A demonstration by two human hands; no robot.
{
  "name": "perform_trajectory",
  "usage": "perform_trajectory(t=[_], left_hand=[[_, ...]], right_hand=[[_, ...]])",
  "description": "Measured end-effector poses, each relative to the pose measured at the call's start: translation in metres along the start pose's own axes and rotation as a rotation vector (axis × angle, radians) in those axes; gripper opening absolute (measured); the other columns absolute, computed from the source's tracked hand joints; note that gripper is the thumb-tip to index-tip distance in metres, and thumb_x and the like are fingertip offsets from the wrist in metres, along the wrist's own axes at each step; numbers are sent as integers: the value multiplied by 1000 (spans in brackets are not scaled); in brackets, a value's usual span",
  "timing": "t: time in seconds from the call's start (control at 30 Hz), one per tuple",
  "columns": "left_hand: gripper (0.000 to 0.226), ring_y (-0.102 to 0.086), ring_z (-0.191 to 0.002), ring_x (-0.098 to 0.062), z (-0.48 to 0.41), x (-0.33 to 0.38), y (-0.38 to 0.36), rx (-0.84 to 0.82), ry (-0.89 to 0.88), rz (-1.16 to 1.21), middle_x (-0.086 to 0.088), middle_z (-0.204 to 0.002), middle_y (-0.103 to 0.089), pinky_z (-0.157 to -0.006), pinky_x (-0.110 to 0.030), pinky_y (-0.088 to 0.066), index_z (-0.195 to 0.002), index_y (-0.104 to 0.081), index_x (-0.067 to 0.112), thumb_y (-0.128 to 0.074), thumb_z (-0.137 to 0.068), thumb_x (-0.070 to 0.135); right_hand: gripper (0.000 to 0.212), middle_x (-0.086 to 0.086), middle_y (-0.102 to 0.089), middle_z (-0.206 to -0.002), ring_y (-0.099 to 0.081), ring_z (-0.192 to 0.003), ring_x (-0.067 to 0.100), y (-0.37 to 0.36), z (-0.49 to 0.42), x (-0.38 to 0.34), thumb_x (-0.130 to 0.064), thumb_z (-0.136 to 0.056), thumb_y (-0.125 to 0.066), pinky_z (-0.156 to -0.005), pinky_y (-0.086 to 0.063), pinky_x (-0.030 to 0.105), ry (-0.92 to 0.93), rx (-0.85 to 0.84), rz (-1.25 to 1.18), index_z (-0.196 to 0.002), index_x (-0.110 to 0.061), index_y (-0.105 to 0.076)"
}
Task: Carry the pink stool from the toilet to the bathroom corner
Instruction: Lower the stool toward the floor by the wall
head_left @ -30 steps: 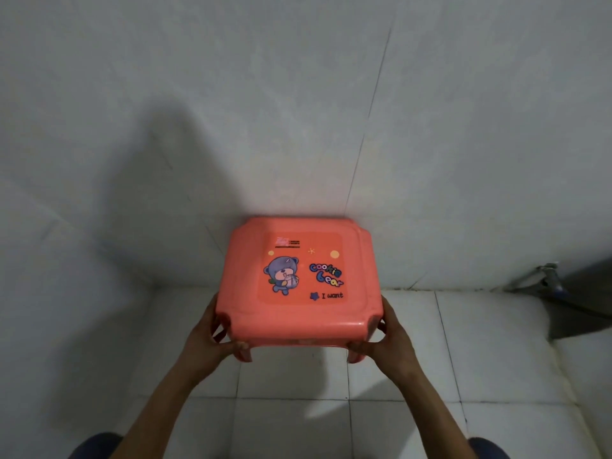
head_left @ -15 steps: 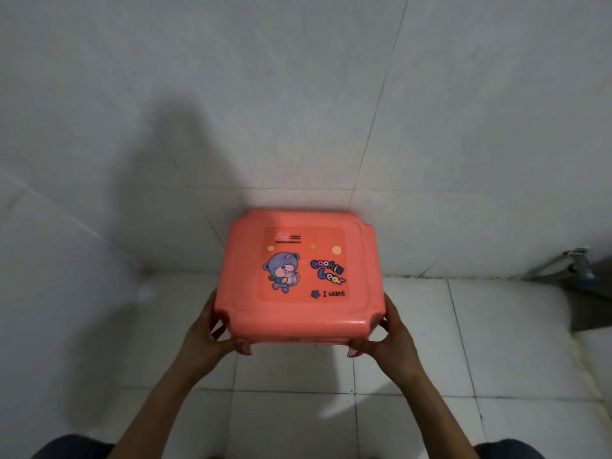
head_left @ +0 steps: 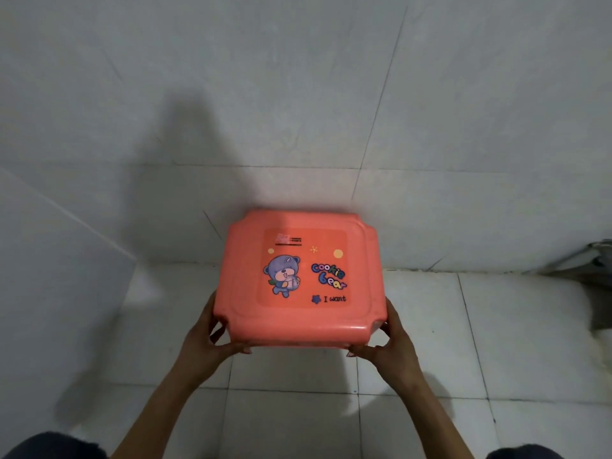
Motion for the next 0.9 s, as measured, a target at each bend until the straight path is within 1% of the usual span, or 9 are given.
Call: perform_trajectory(t=[0.1,0.13,0.23,0.4,0.47,0.6,0.7,0.8,0.9], left_hand=[[117,-49,-119,-12,-4,-9,-4,6,-6,-6,4,-127,-51,-91,-12,-44,-124,-26,52,-85,-22,54],[115,-49,-119,-12,-6,-12,-5,11,-5,-6,4,-128,-51,-92,-13,-44,-121,-26,55,-84,-22,56],[119,-48,-121,-15,-8,-22,-9,23,-7,1,-2,-132,-50,-100,-30,-41,-125,-26,49,-83,-22,58],[132,-47,-123,-17,-16,-41,-15,8,3,-19,-1,-134,-49,-103,-33,-40,-138,-25,32,-83,-23,57],[131,-47,-123,-15,-18,-48,-17,6,5,-20,2,-132,-49,-103,-34,-39,-138,-25,33,-83,-23,58],[116,-48,-123,-14,-25,-59,-22,12,11,-8,11,-128,-51,-103,-33,-40,-125,-28,50,-85,-24,53],[114,-49,-124,-13,-31,-67,-24,19,7,12,1,-137,-49,-101,-25,-42,-122,-29,54,-83,-23,62],[111,-50,-122,-16,-35,-75,-28,28,9,6,-2,-134,-51,-101,-26,-42,-120,-29,55,-85,-25,57],[113,-50,-120,-16,-39,-85,-32,34,19,1,-1,-129,-52,-88,-5,-43,-120,-28,54,-82,-21,64]], right_hand=[[93,-15,-56,-109,-51,-89,-10,-4,-5,11,-1,-60,-80,-56,-45,0,-2,-2,-36,-135,-29,-33],[94,-19,-55,-107,-51,-89,-11,-5,-6,14,-1,-60,-81,-57,-46,1,-4,-2,-40,-134,-32,-33],[94,-28,-52,-105,-50,-91,-13,-8,-10,26,-5,-58,-82,-60,-49,8,-12,8,-38,-127,-42,-32],[91,-33,-50,-104,-51,-88,-16,-15,-19,41,-8,-58,-83,-60,-49,7,-20,7,-20,-122,-46,-30],[91,-34,-50,-104,-51,-88,-16,-17,-23,47,-9,-59,-83,-61,-48,8,-28,7,-22,-122,-46,-29],[93,-24,-55,-109,-55,-94,-3,-22,-31,60,-7,-58,-83,-64,-49,11,-32,0,-16,-130,-39,-32],[100,-7,-55,-124,-51,-108,10,-23,-37,71,-5,-58,-82,-67,-52,12,-40,-1,-22,-140,-29,-30],[102,-5,-54,-126,-50,-108,11,-25,-40,78,-6,-58,-82,-69,-51,14,-44,-4,-14,-141,-28,-28],[102,-5,-54,-126,-50,-108,11,-26,-43,84,-9,-58,-83,-83,-53,29,-41,5,3,-140,-29,-27]])
Point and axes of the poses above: each hand's wrist, its own z-axis away from the middle knuckle, its own y-axis out of the back of the hand, x = y × z, the point moved 5 cm from there along -z, towards the middle knuckle
